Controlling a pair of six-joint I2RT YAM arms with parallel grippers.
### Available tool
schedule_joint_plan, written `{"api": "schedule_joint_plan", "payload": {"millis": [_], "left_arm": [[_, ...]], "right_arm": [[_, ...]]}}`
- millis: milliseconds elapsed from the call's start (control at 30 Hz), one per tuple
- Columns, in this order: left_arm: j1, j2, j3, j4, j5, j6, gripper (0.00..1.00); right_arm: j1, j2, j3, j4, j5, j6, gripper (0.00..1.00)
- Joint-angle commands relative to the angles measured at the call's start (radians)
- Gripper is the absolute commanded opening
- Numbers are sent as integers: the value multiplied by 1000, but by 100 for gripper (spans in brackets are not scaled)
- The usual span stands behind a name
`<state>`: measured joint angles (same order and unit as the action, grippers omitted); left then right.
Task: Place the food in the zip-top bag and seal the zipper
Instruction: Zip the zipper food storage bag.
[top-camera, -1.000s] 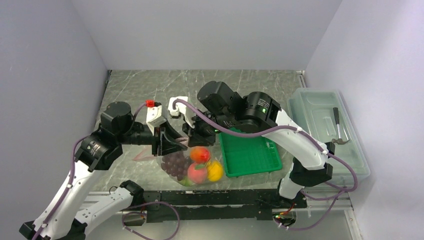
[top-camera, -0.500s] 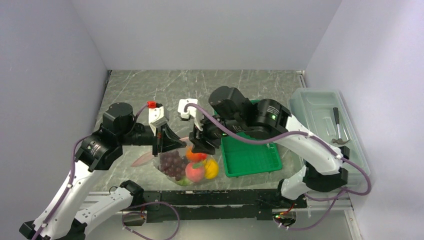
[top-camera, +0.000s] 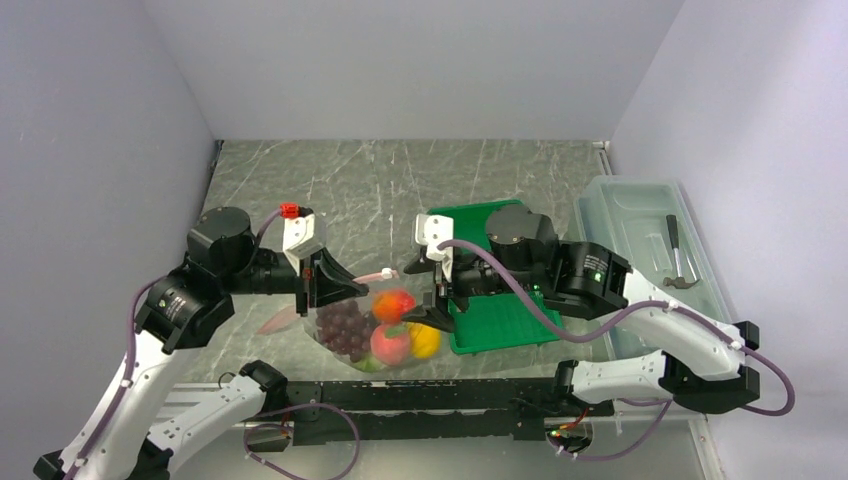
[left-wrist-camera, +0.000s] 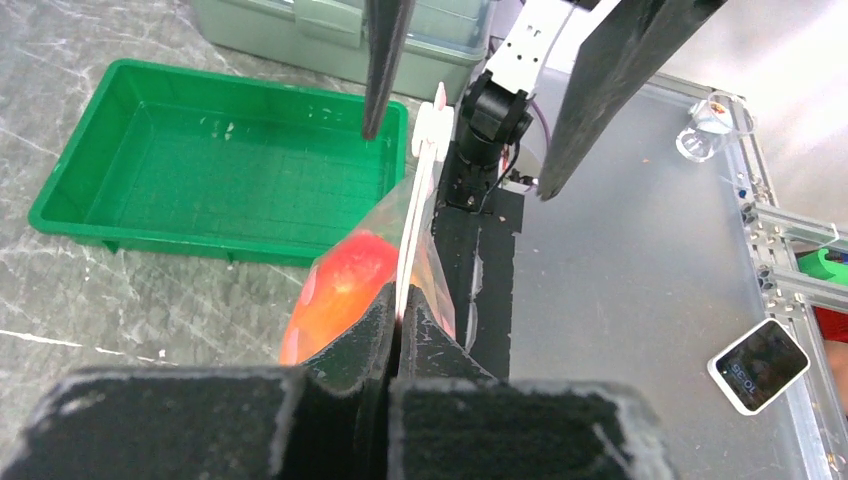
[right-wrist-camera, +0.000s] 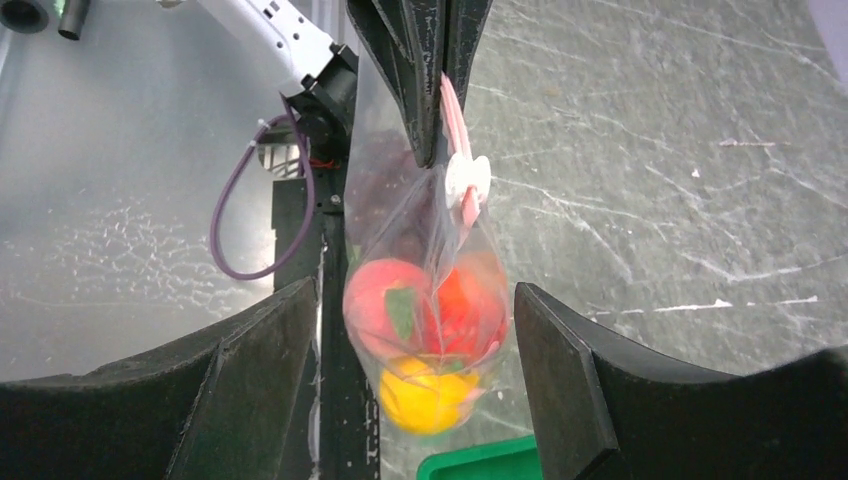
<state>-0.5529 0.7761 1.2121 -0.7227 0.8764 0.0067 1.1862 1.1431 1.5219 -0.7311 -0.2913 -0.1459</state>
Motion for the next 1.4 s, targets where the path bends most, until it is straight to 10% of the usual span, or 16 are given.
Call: {"api": "schedule_joint_plan", "payload": {"millis": [0, 1367], "left_arm": [[2, -8, 66, 77, 75, 0, 0], [2, -24, 78, 86, 120, -43, 0]], "right_arm": [[-1, -23, -38, 191, -29, -18, 76], [0, 66, 20, 187, -132, -15, 20]]}}
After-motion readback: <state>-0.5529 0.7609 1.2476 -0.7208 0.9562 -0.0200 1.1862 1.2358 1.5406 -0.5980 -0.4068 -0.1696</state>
